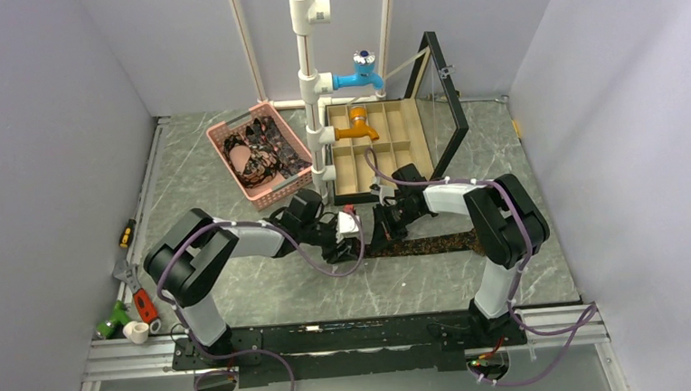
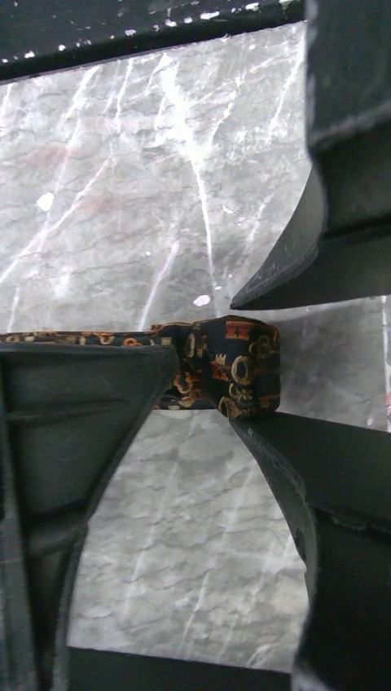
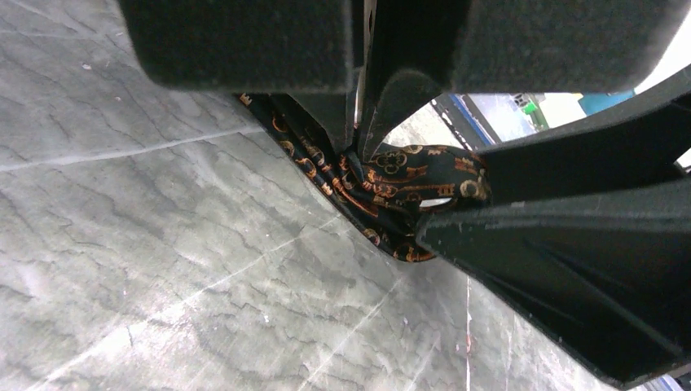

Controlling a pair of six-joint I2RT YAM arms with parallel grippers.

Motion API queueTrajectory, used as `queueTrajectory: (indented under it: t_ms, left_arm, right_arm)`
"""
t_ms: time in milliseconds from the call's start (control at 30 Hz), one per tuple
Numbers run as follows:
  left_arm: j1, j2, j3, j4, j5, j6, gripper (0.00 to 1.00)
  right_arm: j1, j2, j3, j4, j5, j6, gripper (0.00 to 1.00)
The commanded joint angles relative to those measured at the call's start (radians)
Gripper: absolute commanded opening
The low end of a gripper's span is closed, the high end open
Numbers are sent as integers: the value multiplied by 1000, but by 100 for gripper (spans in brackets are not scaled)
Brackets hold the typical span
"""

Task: Roll the ties
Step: Roll the tie at the center of the board.

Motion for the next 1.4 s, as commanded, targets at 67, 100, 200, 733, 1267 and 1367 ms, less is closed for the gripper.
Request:
queueTrajectory:
  t_ms: [67, 100, 200, 733, 1267, 1367]
  left_arm:
    - [-39, 14, 46, 110, 24, -88, 47]
    - [-47, 19, 51, 115, 23, -94, 46]
    - [-74, 43, 66, 125, 3, -106, 46]
    - [-110, 124, 66, -90, -275, -4, 42]
    - [-109, 113, 88, -177, -261, -16, 41]
    - [-109, 110, 84, -175, -260, -17, 41]
  right_arm:
    - [-4, 23, 10, 10, 84, -41, 0]
    - [-3, 22, 11, 12, 85, -39, 0]
    - [-3, 21, 9, 21, 82, -34, 0]
    - [-5, -91, -9, 11, -9, -27, 11]
    - [-29, -112, -12, 36, -96, 68, 43]
    - [-18, -82, -6, 51, -91, 72, 43]
